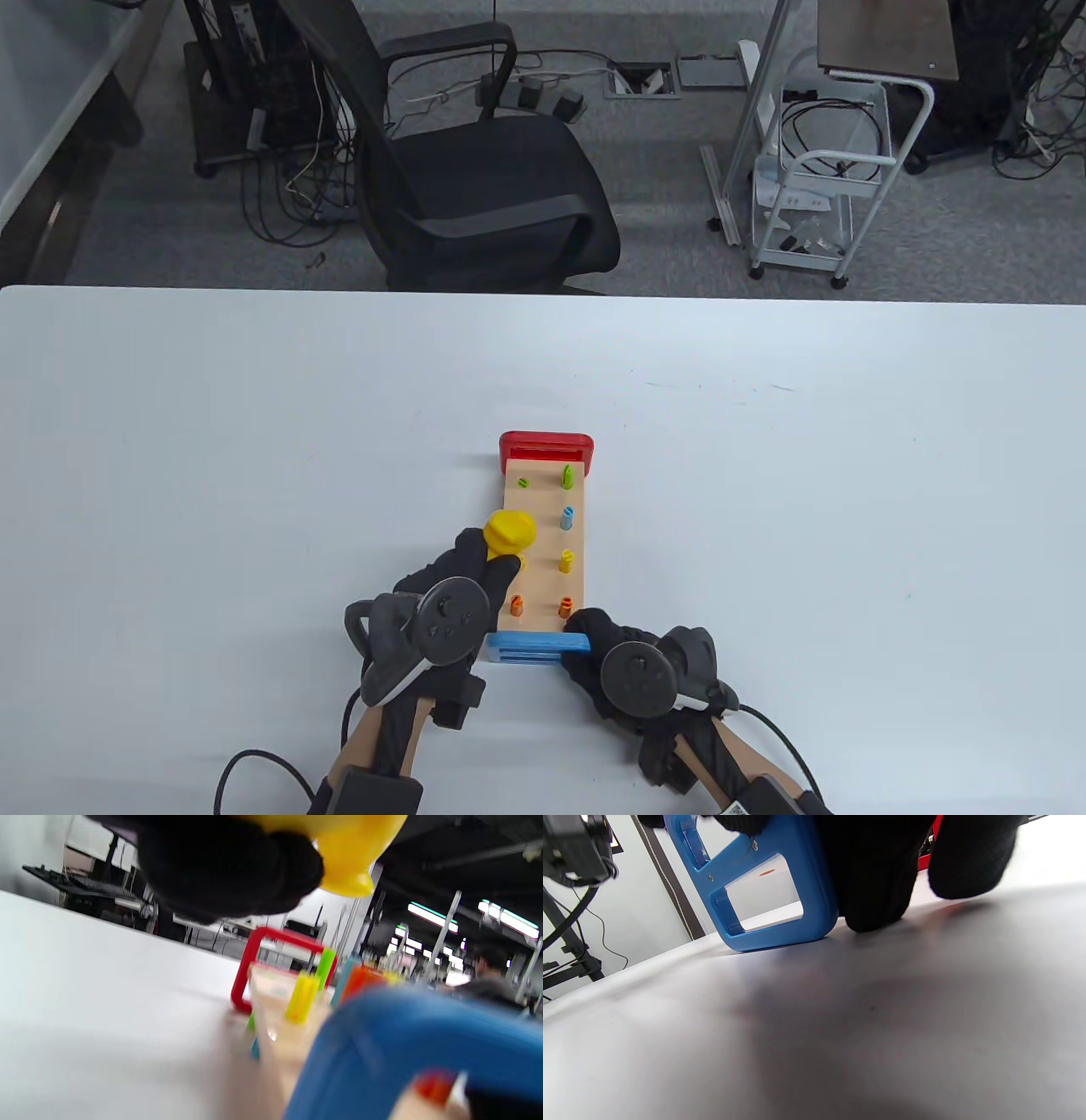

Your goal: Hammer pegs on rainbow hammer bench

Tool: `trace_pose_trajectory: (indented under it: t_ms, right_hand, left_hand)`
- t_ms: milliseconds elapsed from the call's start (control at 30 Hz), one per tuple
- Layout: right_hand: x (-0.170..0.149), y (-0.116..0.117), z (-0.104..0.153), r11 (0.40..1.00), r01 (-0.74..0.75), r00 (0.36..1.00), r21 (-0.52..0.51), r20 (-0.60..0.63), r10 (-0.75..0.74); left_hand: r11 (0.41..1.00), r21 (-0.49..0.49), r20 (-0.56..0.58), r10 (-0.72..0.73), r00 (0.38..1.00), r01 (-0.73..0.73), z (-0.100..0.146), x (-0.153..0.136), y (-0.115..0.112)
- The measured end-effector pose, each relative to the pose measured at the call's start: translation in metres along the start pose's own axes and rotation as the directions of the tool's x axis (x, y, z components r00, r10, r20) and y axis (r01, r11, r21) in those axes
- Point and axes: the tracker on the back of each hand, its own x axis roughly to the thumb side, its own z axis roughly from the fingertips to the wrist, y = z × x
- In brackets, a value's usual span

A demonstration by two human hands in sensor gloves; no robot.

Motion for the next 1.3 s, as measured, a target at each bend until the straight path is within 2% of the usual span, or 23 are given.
trace_pose_trajectory:
  t_ms: [33, 67, 100, 267, 300, 367, 400, 433, 600, 667, 700, 733, 767, 800, 867, 933, 967, 1033, 1067, 1100, 1133, 1233, 1300]
  right_hand:
    - [0.000, 0.000, 0.000, 1.000, 0.000, 1.000, 0.001, 0.000, 0.000]
    - [0.000, 0.000, 0.000, 1.000, 0.000, 1.000, 0.002, -0.002, 0.000]
    - [0.000, 0.000, 0.000, 1.000, 0.000, 1.000, 0.001, -0.002, 0.000]
    - [0.000, 0.000, 0.000, 1.000, -0.002, 1.000, 0.003, -0.003, 0.002]
    - [0.000, 0.000, 0.000, 1.000, -0.002, 1.000, 0.002, -0.002, 0.002]
    - [0.000, 0.000, 0.000, 1.000, 0.000, 1.000, 0.002, -0.002, 0.000]
    - [0.000, 0.000, 0.000, 1.000, -0.001, 1.000, 0.003, -0.003, 0.001]
    - [0.000, 0.000, 0.000, 1.000, -0.002, 1.000, 0.003, -0.002, 0.002]
    - [0.000, 0.000, 0.000, 1.000, -0.002, 1.000, 0.003, -0.002, 0.002]
    - [0.000, 0.000, 0.000, 1.000, 0.000, 1.000, 0.001, -0.001, 0.000]
    - [0.000, 0.000, -0.001, 1.000, -0.001, 1.000, 0.003, -0.002, 0.001]
    - [0.000, 0.000, 0.000, 1.000, -0.001, 1.000, 0.003, -0.002, 0.001]
    - [0.000, 0.000, 0.000, 1.000, -0.002, 1.000, 0.000, -0.002, 0.002]
    - [0.000, 0.000, -0.001, 1.000, -0.001, 1.000, 0.004, -0.003, 0.001]
    - [0.000, 0.001, -0.001, 1.000, -0.001, 1.000, 0.000, -0.002, 0.001]
    - [0.000, 0.000, -0.001, 1.000, -0.002, 1.000, 0.003, -0.002, 0.002]
    - [0.000, 0.001, -0.001, 1.000, -0.001, 1.000, 0.002, -0.002, 0.001]
    - [0.000, 0.000, -0.001, 1.000, -0.001, 1.000, 0.003, -0.003, 0.001]
    - [0.000, 0.001, -0.001, 1.000, -0.002, 1.000, 0.005, -0.003, 0.002]
    - [0.000, 0.001, -0.001, 1.000, -0.002, 1.000, 0.003, -0.004, 0.002]
    - [0.000, 0.001, -0.001, 1.000, -0.002, 1.000, 0.004, -0.004, 0.002]
    - [0.000, 0.001, -0.001, 1.000, -0.001, 1.000, 0.002, -0.003, 0.001]
    - [0.000, 0.001, -0.001, 1.000, -0.002, 1.000, 0.001, -0.002, 0.002]
  left_hand:
    - [0.954, -0.277, -0.055, -0.139, 0.989, 0.119, -0.007, -0.001, -0.020]
    - [0.951, -0.295, -0.024, -0.106, 0.994, 0.095, -0.002, -0.003, -0.011]
    - [0.993, -0.116, -0.054, -0.005, 0.999, -0.002, 0.000, -0.001, -0.007]
    - [0.997, 0.067, 0.007, 0.037, 0.999, -0.038, 0.007, 0.004, 0.006]
    - [0.999, 0.043, 0.009, 0.025, 1.000, -0.025, 0.003, 0.003, 0.000]
    - [0.950, -0.284, -0.059, -0.148, 0.987, 0.126, -0.005, 0.000, -0.016]
    - [0.959, -0.275, -0.026, -0.080, 0.996, 0.070, -0.004, -0.003, -0.010]
    - [0.991, -0.130, -0.055, 0.016, 0.998, -0.023, -0.002, -0.002, -0.005]
    - [0.991, 0.112, 0.026, 0.077, 0.997, -0.079, 0.005, -0.003, 0.010]
    - [0.998, -0.070, -0.013, -0.011, 1.000, 0.010, -0.005, -0.004, -0.009]
    - [0.946, -0.292, -0.065, -0.163, 0.984, 0.138, -0.007, -0.006, -0.018]
    - [0.960, -0.268, -0.010, -0.088, 0.996, 0.082, -0.008, -0.009, -0.010]
    - [0.990, -0.142, -0.036, 0.016, 0.999, -0.021, -0.004, -0.006, -0.006]
    - [0.987, -0.158, -0.013, 0.008, 1.000, -0.010, -0.002, -0.007, 0.002]
    - [0.998, 0.025, 0.009, 0.052, 0.999, -0.052, 0.005, -0.004, 0.010]
    - [0.994, 0.095, 0.056, 0.053, 0.997, -0.059, 0.004, -0.002, 0.008]
    - [0.998, 0.056, 0.058, 0.035, 0.998, -0.038, 0.000, -0.002, 0.003]
    - [0.942, -0.319, -0.018, -0.121, 0.993, 0.109, -0.013, -0.005, -0.024]
    - [0.943, -0.332, 0.032, -0.013, 0.999, 0.023, -0.010, -0.008, -0.015]
    - [0.982, -0.177, 0.004, 0.068, 0.998, -0.066, -0.005, -0.004, -0.009]
    - [0.987, -0.155, 0.036, 0.041, 0.999, -0.035, -0.002, -0.004, -0.002]
    - [0.988, 0.129, 0.083, 0.079, 0.993, -0.090, 0.007, 0.000, 0.012]
    - [0.995, 0.074, 0.092, 0.056, 0.994, -0.063, 0.000, -0.001, 0.005]
